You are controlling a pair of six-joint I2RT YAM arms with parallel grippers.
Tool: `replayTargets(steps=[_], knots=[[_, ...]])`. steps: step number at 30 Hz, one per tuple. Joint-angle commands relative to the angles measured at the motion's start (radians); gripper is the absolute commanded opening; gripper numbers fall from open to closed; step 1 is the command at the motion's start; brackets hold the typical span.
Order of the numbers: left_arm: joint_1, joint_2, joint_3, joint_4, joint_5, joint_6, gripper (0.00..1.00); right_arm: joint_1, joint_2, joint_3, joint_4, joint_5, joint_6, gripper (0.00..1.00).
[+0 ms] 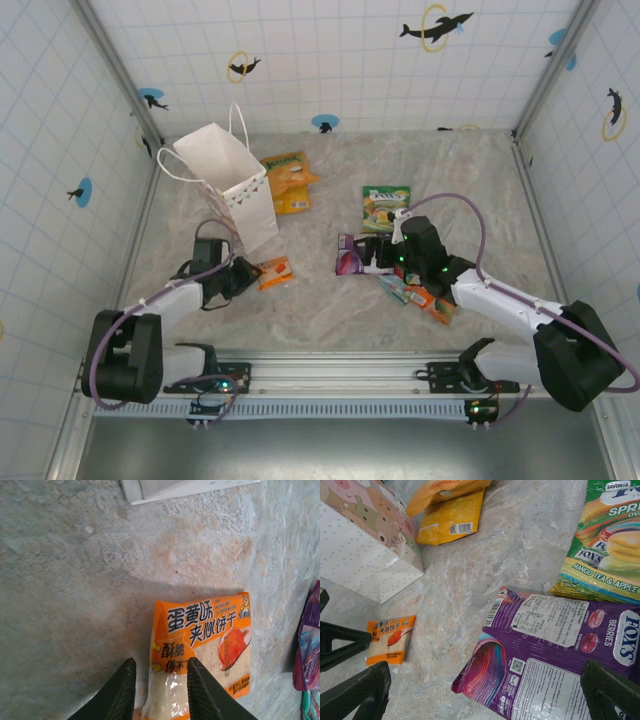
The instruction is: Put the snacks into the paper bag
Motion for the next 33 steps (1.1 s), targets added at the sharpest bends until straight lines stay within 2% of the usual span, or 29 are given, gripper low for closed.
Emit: replayTargets(steps=[1,4,8,13,22,26,30,33], knots=[[-0.016,0.036,0.032,0.035,0.01,0.006,0.23,0.003,-0.003,-0.013,0.039,0.007,0.002,1.0],[-0.026,0.051,0.041,0.03,0.012,0.012,0.09,0.003,-0.001,-0.012,0.039,0.006,0.0,1.0],[-0.039,0.031,0.058,0.0,0.005,0.02,0.0,0.004,-0.001,-0.016,0.036,-0.003,-0.002,1.0],[-0.051,-0.052,0.098,-0.084,0.009,0.053,0.0,0.006,-0.011,-0.014,0.038,-0.012,0.001,1.0],[-0.06,-0.201,0.27,-0.287,0.131,0.131,0.0,0.052,-0.044,0.024,0.024,0.043,-0.016,1.0],[-0.06,-0.235,0.39,-0.341,0.191,0.13,0.0,0.087,-0.045,0.062,0.005,0.069,-0.031,1.0],[-0.06,-0.227,0.554,-0.358,0.189,0.118,0.0,0.106,-0.047,0.094,0.01,0.071,-0.037,1.0],[-0.06,-0.212,0.656,-0.311,0.164,0.079,0.0,0.118,-0.044,0.117,0.013,0.075,-0.045,1.0]])
